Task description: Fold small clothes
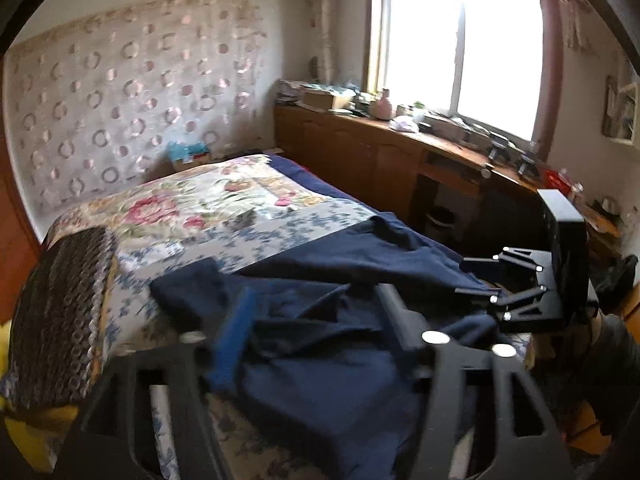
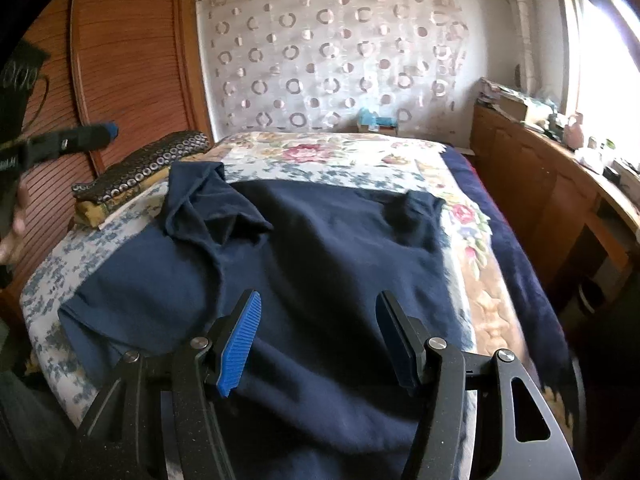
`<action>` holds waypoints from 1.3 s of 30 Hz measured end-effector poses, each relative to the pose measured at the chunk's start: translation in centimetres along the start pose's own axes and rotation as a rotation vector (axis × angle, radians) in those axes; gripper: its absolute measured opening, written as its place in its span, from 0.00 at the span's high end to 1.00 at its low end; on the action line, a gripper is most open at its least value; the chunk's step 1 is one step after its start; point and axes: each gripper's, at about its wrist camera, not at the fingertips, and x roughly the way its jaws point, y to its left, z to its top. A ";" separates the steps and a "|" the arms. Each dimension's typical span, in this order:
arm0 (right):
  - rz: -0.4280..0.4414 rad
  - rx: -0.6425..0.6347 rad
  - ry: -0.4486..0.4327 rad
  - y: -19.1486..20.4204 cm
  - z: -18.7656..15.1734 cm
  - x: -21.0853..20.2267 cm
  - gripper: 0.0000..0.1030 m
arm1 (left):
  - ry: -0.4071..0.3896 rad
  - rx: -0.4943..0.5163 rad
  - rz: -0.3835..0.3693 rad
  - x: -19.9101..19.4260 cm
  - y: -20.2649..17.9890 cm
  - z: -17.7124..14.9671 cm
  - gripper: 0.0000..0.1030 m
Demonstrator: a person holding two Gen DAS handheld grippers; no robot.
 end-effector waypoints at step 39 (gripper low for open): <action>0.163 -0.122 0.242 4.3 10.1 19.3 0.35 | 0.029 -0.163 0.136 -0.6 6.7 -8.3 0.29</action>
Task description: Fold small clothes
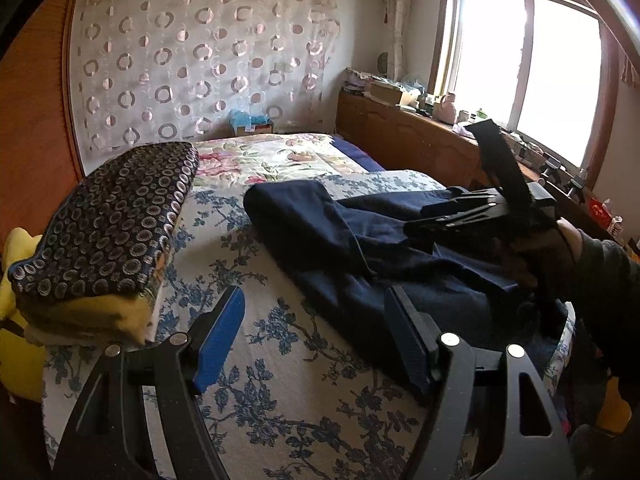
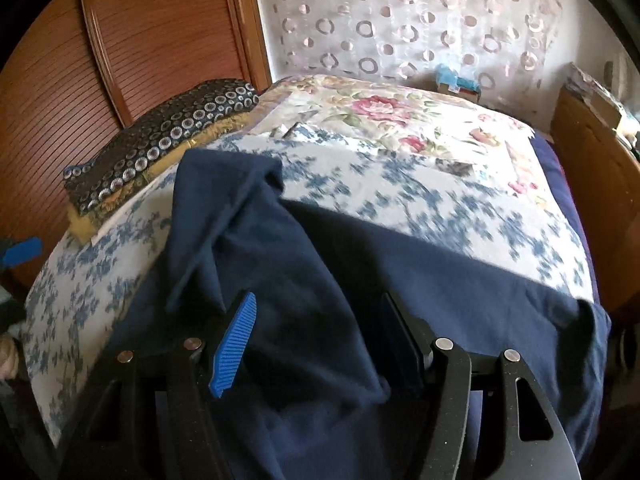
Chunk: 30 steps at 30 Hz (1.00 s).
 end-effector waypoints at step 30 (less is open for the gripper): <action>0.031 -0.186 0.077 4.6 -2.4 2.5 0.33 | 0.025 -0.010 0.008 0.7 -0.1 -0.4 0.29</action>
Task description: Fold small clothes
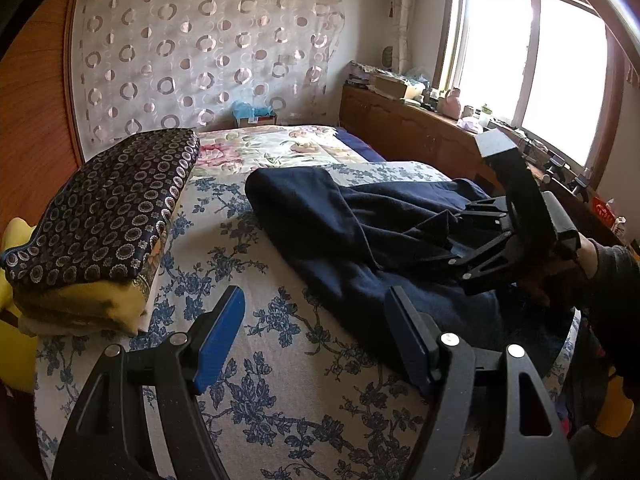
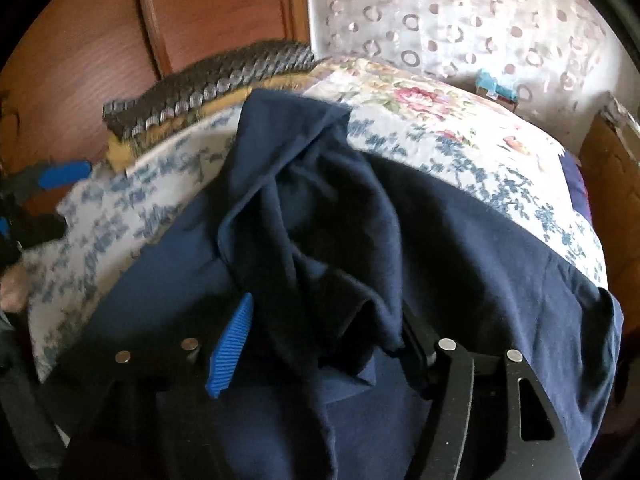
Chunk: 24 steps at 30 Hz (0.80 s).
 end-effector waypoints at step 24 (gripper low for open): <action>-0.220 0.267 -0.194 -3.4 -7.6 -16.2 0.69 | -0.007 0.065 -0.059 0.6 -4.5 1.1 0.29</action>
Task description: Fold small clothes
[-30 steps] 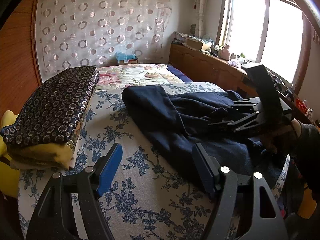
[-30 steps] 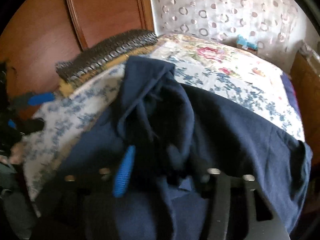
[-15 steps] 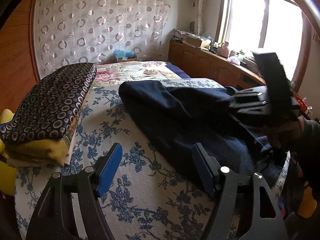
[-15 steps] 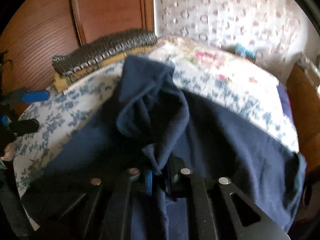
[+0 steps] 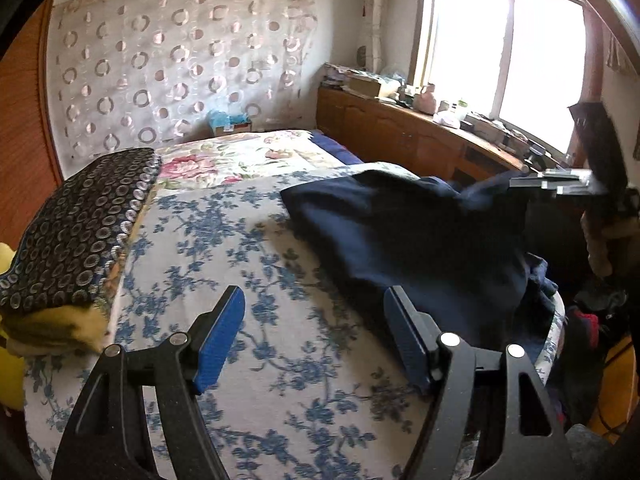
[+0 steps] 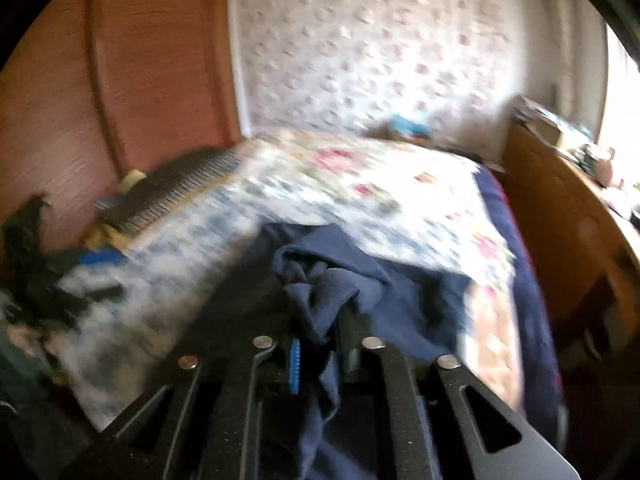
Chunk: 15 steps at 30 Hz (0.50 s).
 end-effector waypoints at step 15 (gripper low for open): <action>0.033 0.078 0.015 -3.5 -0.4 5.9 0.57 | 0.008 0.050 -0.003 2.0 -2.5 1.9 0.29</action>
